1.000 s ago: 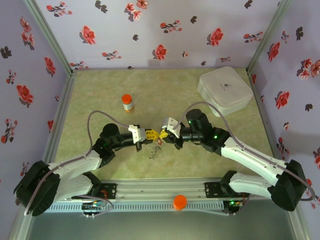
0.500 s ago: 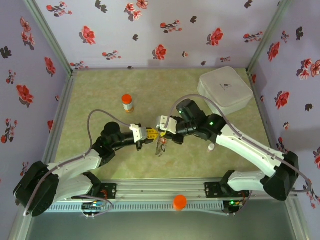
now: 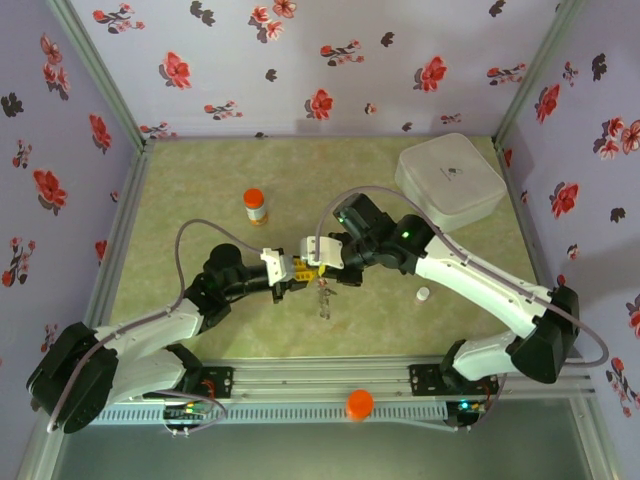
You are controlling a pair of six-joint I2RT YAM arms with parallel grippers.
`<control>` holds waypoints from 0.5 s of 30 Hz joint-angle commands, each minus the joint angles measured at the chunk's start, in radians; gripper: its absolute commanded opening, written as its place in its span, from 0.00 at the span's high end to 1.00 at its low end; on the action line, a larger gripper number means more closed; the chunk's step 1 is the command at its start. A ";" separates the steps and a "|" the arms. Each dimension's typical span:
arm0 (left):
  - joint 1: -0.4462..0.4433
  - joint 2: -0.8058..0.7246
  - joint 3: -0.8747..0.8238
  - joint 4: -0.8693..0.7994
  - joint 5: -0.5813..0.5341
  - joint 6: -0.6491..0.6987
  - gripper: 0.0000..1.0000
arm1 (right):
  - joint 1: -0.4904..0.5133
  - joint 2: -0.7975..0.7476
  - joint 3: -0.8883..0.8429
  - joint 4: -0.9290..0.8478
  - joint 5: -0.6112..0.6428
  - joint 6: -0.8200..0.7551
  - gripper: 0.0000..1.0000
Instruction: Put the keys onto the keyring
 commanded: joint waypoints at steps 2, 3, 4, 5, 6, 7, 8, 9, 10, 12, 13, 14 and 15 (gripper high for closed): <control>-0.005 -0.016 0.023 0.010 -0.004 0.017 0.89 | 0.011 0.011 0.042 -0.039 0.003 -0.027 1.00; -0.005 -0.016 0.023 0.010 -0.004 0.018 0.90 | 0.012 0.011 0.042 -0.040 0.003 -0.028 1.00; -0.005 -0.015 0.023 0.010 -0.004 0.016 0.92 | 0.013 0.007 0.041 -0.036 -0.002 -0.026 1.00; -0.005 -0.015 0.023 0.011 -0.002 0.016 0.94 | 0.014 0.003 0.040 -0.032 -0.016 -0.022 1.00; -0.004 -0.015 0.025 0.011 -0.002 0.015 0.97 | 0.012 -0.006 0.035 -0.022 -0.031 -0.011 1.00; -0.005 -0.015 0.025 0.013 -0.002 0.014 1.00 | 0.010 -0.019 0.026 -0.002 -0.047 0.001 0.98; -0.005 -0.018 0.025 0.014 -0.002 0.014 1.00 | 0.006 -0.037 0.011 0.027 -0.064 0.012 0.96; -0.005 -0.019 0.024 0.016 -0.002 0.014 1.00 | 0.002 -0.055 -0.007 0.051 -0.078 0.024 0.93; -0.005 -0.023 0.021 0.021 -0.001 0.013 1.00 | -0.008 -0.076 -0.031 0.085 -0.093 0.044 0.88; -0.005 -0.027 0.015 0.040 -0.002 0.006 1.00 | -0.031 -0.118 -0.079 0.147 -0.110 0.088 0.81; -0.005 -0.028 0.011 0.052 -0.002 0.000 1.00 | -0.044 -0.140 -0.104 0.174 -0.118 0.110 0.78; -0.005 -0.029 0.007 0.067 -0.001 -0.004 1.00 | -0.053 -0.162 -0.131 0.200 -0.117 0.132 0.75; -0.005 -0.029 0.003 0.081 -0.002 -0.009 1.00 | -0.059 -0.178 -0.152 0.218 -0.112 0.146 0.74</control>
